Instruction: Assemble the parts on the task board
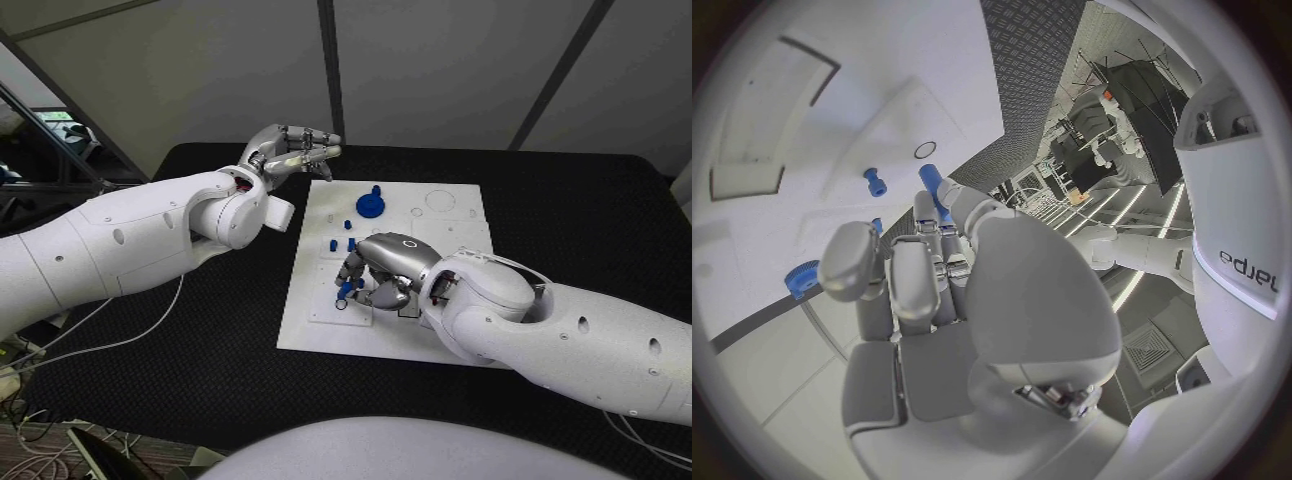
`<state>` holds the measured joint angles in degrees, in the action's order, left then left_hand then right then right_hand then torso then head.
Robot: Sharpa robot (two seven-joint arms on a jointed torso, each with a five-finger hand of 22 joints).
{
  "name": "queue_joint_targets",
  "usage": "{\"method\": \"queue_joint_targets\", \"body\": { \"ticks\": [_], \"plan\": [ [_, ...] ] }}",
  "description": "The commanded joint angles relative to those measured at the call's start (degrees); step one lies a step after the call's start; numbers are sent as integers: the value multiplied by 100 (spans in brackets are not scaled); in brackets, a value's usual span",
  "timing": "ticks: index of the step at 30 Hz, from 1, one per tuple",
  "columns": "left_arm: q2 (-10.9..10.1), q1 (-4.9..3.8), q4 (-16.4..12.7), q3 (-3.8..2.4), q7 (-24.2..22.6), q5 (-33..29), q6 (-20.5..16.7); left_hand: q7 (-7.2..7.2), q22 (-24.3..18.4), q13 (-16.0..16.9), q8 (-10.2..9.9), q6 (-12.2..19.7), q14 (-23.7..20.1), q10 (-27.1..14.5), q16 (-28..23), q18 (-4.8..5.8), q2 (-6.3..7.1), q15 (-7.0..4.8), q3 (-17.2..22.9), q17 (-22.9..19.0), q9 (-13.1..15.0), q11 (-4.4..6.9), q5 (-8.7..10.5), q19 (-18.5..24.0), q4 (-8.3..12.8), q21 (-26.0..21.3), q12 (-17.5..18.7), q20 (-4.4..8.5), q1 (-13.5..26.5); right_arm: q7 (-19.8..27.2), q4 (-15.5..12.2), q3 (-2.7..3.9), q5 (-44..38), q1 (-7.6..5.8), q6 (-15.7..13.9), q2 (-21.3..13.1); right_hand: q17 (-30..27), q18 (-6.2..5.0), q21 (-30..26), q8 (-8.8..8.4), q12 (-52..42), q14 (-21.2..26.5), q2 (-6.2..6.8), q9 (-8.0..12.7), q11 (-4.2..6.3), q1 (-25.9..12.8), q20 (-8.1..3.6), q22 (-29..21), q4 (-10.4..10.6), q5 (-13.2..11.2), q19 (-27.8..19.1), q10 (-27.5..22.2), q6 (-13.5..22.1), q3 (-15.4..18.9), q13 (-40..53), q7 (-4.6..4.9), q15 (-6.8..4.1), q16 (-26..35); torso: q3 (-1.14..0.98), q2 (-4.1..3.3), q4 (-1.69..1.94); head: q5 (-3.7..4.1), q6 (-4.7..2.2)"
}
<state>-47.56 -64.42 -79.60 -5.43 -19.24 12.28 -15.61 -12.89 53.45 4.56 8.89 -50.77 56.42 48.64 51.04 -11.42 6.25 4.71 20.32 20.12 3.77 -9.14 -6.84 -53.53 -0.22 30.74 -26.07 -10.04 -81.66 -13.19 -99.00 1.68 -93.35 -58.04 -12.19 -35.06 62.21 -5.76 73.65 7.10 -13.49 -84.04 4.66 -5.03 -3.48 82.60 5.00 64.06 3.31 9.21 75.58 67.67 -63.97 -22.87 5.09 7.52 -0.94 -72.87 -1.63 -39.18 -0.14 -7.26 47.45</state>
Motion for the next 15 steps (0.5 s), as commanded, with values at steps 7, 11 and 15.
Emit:
{"method": "queue_joint_targets", "body": {
  "ticks": [7,11,15],
  "plan": [
    [24,-10,8,-6,-6,-17,79,2,-6,3,-1,27,-46,-25,-23,113,-8,-5,-25,-6,6,0,22,34,19,-21,-35,-4,19,105,104,-25,-68,42,148,70,8,31,29,14,31,-139,8,-69,1,-41,-1,0,38,43,27,43,-39,0,8,-3,-19,-23,0,4,3,-22,13],
    [23,-10,9,-6,-4,-17,79,2,-6,3,-1,27,-46,-25,-23,113,-8,-5,-25,-6,6,0,22,34,19,-21,-35,-4,19,110,141,-40,-83,54,173,94,8,31,29,14,31,-139,8,-69,1,-41,-1,0,38,43,27,43,-39,0,8,-3,-19,-23,-1,3,3,-33,18],
    [23,-10,5,-6,-2,-17,81,2,-6,3,-1,27,-46,-25,-23,113,-8,-5,-25,-6,6,0,22,34,19,-21,-35,-4,19,107,172,-48,-107,60,222,110,8,31,29,14,31,-139,8,-69,1,-41,-1,0,38,43,27,43,-39,0,8,-3,-19,-23,2,5,-2,-43,32]
  ]
}}
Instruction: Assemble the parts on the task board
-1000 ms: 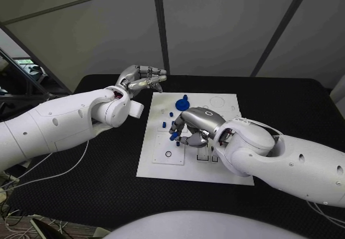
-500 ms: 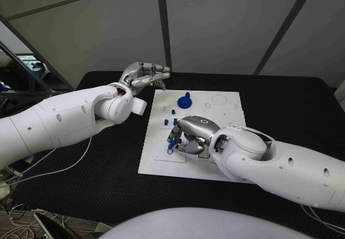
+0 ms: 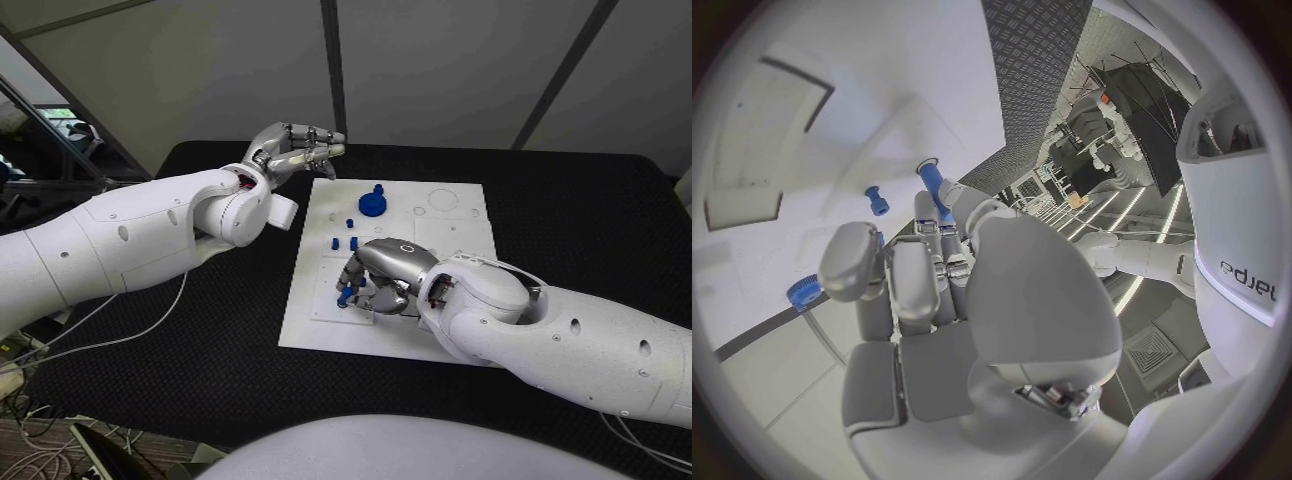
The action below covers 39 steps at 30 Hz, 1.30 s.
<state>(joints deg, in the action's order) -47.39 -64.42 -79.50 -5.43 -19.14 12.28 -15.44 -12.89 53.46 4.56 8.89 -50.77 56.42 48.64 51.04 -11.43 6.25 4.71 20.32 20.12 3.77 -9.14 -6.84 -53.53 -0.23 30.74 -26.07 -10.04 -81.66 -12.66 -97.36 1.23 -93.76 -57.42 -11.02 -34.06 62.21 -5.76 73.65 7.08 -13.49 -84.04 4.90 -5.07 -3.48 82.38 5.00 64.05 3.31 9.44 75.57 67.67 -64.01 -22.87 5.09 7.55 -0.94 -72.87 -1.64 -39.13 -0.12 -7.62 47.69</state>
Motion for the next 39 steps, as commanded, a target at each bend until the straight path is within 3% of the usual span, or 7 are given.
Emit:
{"method": "queue_joint_targets", "body": {
  "ticks": [1,15,19,23,26,32,39],
  "plan": [
    [6,-10,-5,-6,-12,-17,64,2,-6,3,-1,27,-46,-25,-23,114,-8,-5,-25,-6,6,0,22,34,19,-21,-35,-4,19,52,14,-4,-72,-1,117,12,10,29,21,14,39,-140,-16,-65,0,-20,-1,-12,38,30,20,43,-32,1,9,-4,-19,-23,4,-1,-4,-8,12],
    [15,-10,0,-6,-8,-17,68,2,-6,3,-1,27,-46,-25,-23,114,-8,-5,-25,-6,6,0,22,34,19,-21,-35,-4,19,-4,114,-16,-183,5,271,78,0,26,13,9,50,-138,-16,-64,-2,-27,0,-24,41,36,13,41,-26,4,10,-1,-18,-17,-1,-3,-5,-17,37],
    [17,-10,3,-6,-6,-17,66,2,-6,3,-1,27,-46,-25,-23,114,-8,-5,-25,-6,6,0,22,34,19,-21,-35,-4,19,-28,141,-49,-229,7,285,107,2,22,-6,-16,90,-137,2,-57,-16,-57,4,-51,53,38,-5,15,14,23,9,13,-9,-18,1,-2,-7,-18,35],
    [20,-10,4,-6,-4,-17,69,2,-6,3,-1,27,-46,-25,-23,114,-8,-5,-25,-6,6,0,22,34,19,-21,-35,-4,19,-30,149,-98,-249,7,276,130,98,18,-37,-127,208,-158,84,-15,-80,-147,35,-89,98,46,-36,-133,203,78,-8,90,43,-84,2,-1,-4,-17,39],
    [22,-10,5,-6,-2,-17,74,-1,-9,6,6,37,-56,-45,-17,112,-16,-2,-33,-11,7,-3,22,38,26,-27,-56,-8,16,-31,144,-116,-256,8,235,139,129,12,-97,-343,394,-151,252,85,-236,-303,129,-166,191,177,-97,-519,641,194,-71,232,167,-114,2,-1,-4,-17,39],
    [22,-10,11,-6,0,-17,79,-1,-9,6,6,37,-56,-45,-17,112,-16,-2,-33,-11,7,-3,22,38,26,-27,-56,-8,16,-32,104,-126,-261,9,35,130,57,-48,-260,-346,384,-60,353,130,-262,-336,208,-386,231,161,-259,-1033,1326,490,-70,178,211,-91,-3,3,-6,-17,42],
    [25,-10,15,-6,11,-17,90,-2,-11,6,8,41,-59,-52,-15,112,-16,0,-39,-13,7,-5,24,40,25,-29,-63,-10,22,0,6,-128,-326,24,-479,57,-47,-82,-388,-322,156,27,317,108,-302,-260,240,-550,238,159,-379,-1381,1614,780,-15,32,243,-49,-7,4,-9,-15,22]
  ]
}}
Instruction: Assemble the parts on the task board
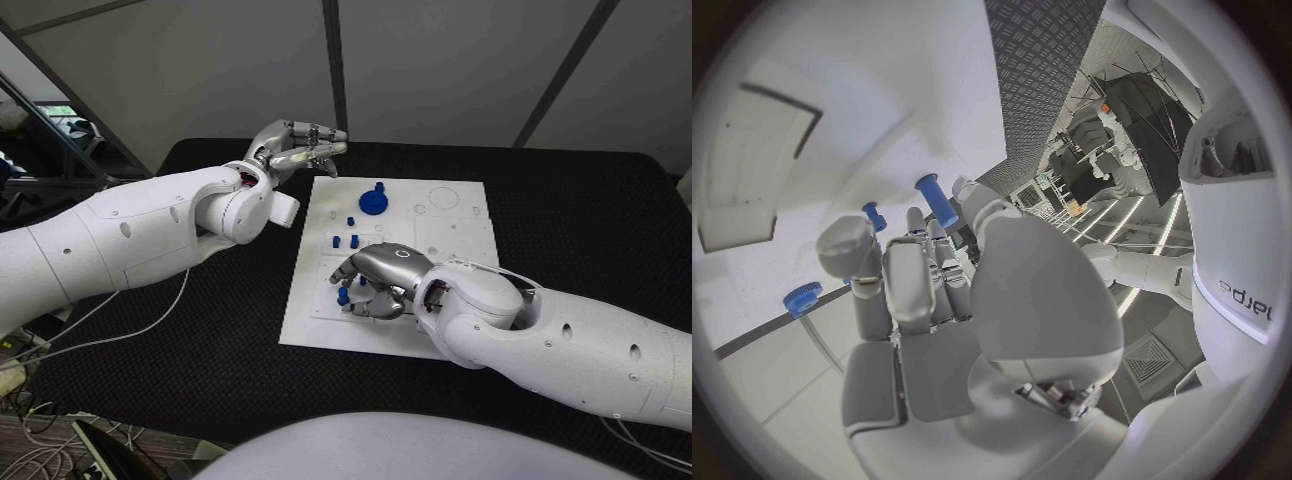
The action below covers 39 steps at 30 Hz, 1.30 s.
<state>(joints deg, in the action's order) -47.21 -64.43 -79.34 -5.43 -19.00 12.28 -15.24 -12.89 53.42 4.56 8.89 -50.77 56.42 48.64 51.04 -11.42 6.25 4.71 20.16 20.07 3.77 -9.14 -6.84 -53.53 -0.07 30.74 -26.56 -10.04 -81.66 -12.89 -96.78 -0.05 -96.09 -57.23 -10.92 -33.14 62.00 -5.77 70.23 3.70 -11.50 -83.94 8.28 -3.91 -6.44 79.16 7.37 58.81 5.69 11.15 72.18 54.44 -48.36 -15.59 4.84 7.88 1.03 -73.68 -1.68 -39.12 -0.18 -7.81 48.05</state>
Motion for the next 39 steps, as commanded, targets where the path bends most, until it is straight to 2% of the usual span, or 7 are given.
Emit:
{"method": "queue_joint_targets", "body": {
  "ticks": [1,12,16,21,28,33,39],
  "plan": [
    [8,-9,1,-6,-2,-17,71,-2,-7,6,8,41,-59,-53,-16,112,-16,0,-23,-7,7,-5,24,40,9,-29,-13,-11,22,38,-75,0,-99,6,-587,-56,-42,-84,-56,19,-69,26,-23,-12,-8,73,6,-40,0,-7,-50,-87,55,77,15,-3,49,40,-5,4,-3,8,-19],
    [-7,-6,14,-4,10,-17,91,-2,-7,6,8,41,-59,-53,-16,112,-16,0,-23,-7,7,-5,24,40,9,-29,-13,-11,22,260,-574,20,69,2,-1314,-666,-158,-108,-137,129,-485,67,-107,-64,23,172,3,-137,48,31,-111,-139,-89,299,102,41,34,90,3,16,-16,135,-131],
    [-36,-5,1,-3,13,-17,93,-3,-8,7,9,44,-62,-58,-14,112,-16,1,-27,-8,7,-6,24,41,9,-31,-18,-12,25,155,-746,188,840,-43,-1184,-1189,71,-49,73,372,-932,-56,-187,-158,98,99,-51,160,191,98,104,563,-581,328,251,192,-34,-71,13,30,-40,275,-196],
    [-83,-4,-24,-2,15,-17,84,-3,-8,7,9,45,-63,-59,-14,112,-17,2,-28,-9,7,-6,24,42,8,-32,-19,-13,26,-105,-997,304,1545,-97,-953,-2016,190,38,385,518,-1991,-142,-53,-187,341,-336,-224,598,561,47,416,1564,-784,746,891,-5,-235,-147,16,47,-105,434,-264],
    [-125,-3,-42,0,21,-17,61,-3,-10,8,13,46,-65,-62,-12,112,-17,4,-35,-10,8,-7,25,44,6,-34,-28,-15,33,-447,-1298,340,1749,-110,-814,-2740,699,136,708,861,-4598,-269,-219,-247,425,-234,-320,1094,1009,97,689,1393,-824,1542,3683,-78,-291,-471,17,51,-163,624,-307],
    [-126,-3,-72,1,22,-17,68,-3,-11,10,16,45,-67,-63,-11,112,-18,5,-39,-11,9,-6,25,45,3,-36,-34,-16,38,-791,-1399,344,1594,-109,-812,-3070,1069,189,878,1110,-5464,-326,-340,-345,458,-462,-339,1352,1094,555,822,1713,-852,1896,4847,-125,-320,-706,33,59,-172,737,-332],
    [-148,-3,-86,1,23,-17,60,-2,-12,10,17,45,-68,-63,-10,112,-18,5,-41,-11,9,-6,25,45,2,-37,-37,-17,41,-1076,-1432,339,1296,-83,-849,-3173,1190,213,955,1326,-5691,-336,-378,-468,482,-517,-356,1472,1096,1021,879,1780,-846,2131,5214,-166,-351,-786,17,45,-203,787,-332]
  ]
}}
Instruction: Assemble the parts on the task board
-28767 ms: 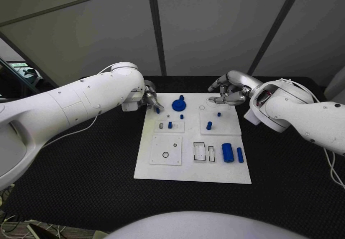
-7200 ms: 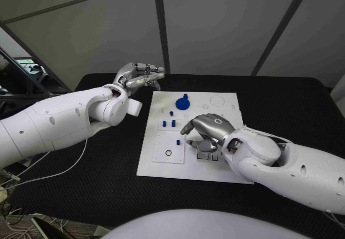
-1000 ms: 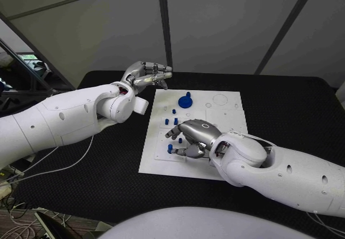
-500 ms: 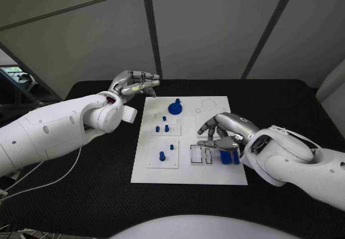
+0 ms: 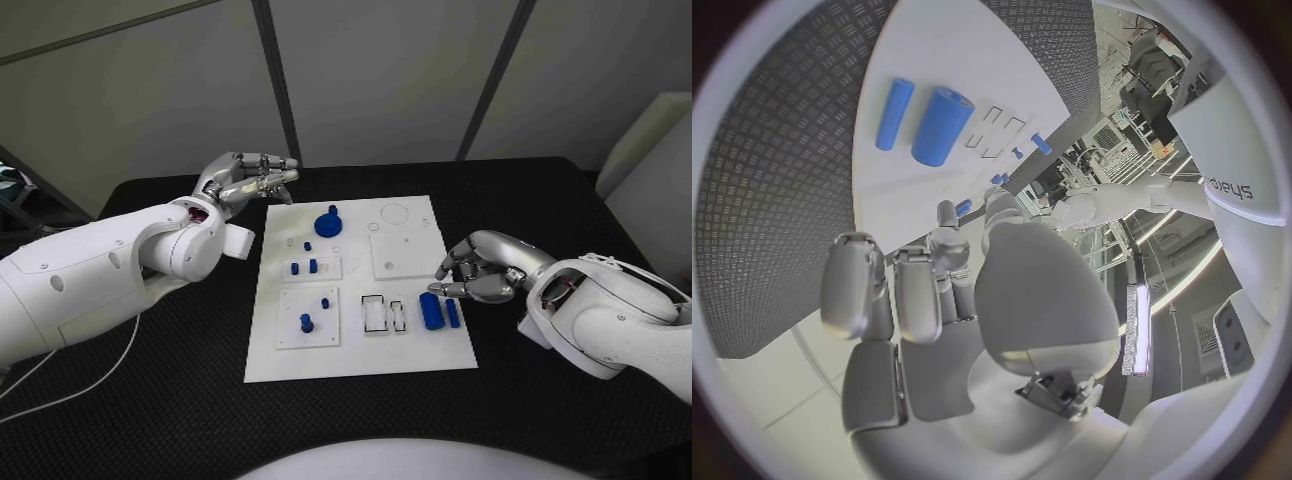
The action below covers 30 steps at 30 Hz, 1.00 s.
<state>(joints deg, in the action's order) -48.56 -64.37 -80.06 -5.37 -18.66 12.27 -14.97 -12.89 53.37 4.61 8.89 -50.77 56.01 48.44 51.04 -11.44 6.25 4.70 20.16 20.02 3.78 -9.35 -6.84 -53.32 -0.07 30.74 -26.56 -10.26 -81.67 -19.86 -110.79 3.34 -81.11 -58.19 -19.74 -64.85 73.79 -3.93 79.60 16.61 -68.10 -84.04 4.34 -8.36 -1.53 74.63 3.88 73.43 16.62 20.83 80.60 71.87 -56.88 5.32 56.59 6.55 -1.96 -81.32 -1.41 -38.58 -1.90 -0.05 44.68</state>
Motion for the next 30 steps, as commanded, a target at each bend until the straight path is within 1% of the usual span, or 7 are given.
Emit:
{"method": "queue_joint_targets", "body": {
  "ticks": [1,5,7,9,11,16,30],
  "plan": [
    [-14,-9,-15,-5,-11,-16,33,-2,-7,5,17,45,-27,-43,-10,114,-18,6,-42,-7,9,14,25,24,2,-37,-37,4,41,-426,-35,-1,-258,23,52,-2,20,30,23,52,-36,-327,15,-34,-7,-71,-7,18,2,77,41,37,10,62,55,-34,-53,-27,-9,-8,-29,11,9],
    [-16,-9,-22,-4,-11,-16,39,-2,-7,5,17,45,-27,-43,-10,114,-18,6,-42,-7,9,14,25,24,2,-37,-37,4,41,-628,-19,-3,-429,49,300,20,51,34,34,132,-42,-329,27,-89,-4,-208,-10,37,14,115,46,26,43,199,99,-41,-55,-47,-5,-6,-43,28,18],
    [-17,-9,-24,-4,-12,-16,40,-2,-7,5,17,45,-27,-43,-10,114,-18,6,-42,-7,9,14,25,24,2,-37,-37,4,41,-691,5,-6,-477,62,426,47,62,30,24,178,-22,-327,47,-121,-3,-316,-9,24,17,56,35,4,64,289,94,-44,-54,-53,6,-3,-38,34,15],
    [-21,-9,-26,-4,-13,-16,40,-2,-7,5,17,45,-27,-43,-10,114,-18,6,-42,-7,9,14,25,24,2,-37,-37,4,41,-742,25,-9,-518,76,499,85,73,29,21,202,-8,-327,53,-139,-4,-368,-9,22,20,30,31,-10,85,332,90,-44,-54,-58,3,-6,-33,41,29],
    [-25,-9,-29,-4,-13,-16,41,-2,-7,5,17,45,-27,-43,-10,114,-18,6,-42,-7,9,14,25,24,2,-37,-37,4,41,-784,45,-10,-582,87,544,125,83,30,22,216,-1,-328,50,-150,-6,-399,-8,24,21,20,31,-16,100,354,91,-43,-53,-64,-6,-13,-32,41,30],
    [-29,-9,-32,-4,-15,-16,44,-2,-10,7,23,45,-30,-47,-6,113,-20,7,-50,-8,10,14,25,26,-3,-42,-49,2,52,-845,109,-15,-725,120,628,253,85,30,21,235,1,-328,49,-163,-6,-429,-8,25,20,8,30,-18,113,377,100,-43,-53,-65,-2,-14,-25,36,47],
    [-38,-6,-30,-4,-10,-16,57,-2,-10,7,23,45,-30,-47,-6,113,-20,7,-50,-8,10,14,25,26,-3,-42,-49,2,52,-948,257,-21,-944,258,901,464,71,26,10,273,18,-323,41,-189,-6,-472,-7,9,20,-17,19,-35,122,409,96,-46,-52,-56,2,-14,-33,10,83]
  ]
}}
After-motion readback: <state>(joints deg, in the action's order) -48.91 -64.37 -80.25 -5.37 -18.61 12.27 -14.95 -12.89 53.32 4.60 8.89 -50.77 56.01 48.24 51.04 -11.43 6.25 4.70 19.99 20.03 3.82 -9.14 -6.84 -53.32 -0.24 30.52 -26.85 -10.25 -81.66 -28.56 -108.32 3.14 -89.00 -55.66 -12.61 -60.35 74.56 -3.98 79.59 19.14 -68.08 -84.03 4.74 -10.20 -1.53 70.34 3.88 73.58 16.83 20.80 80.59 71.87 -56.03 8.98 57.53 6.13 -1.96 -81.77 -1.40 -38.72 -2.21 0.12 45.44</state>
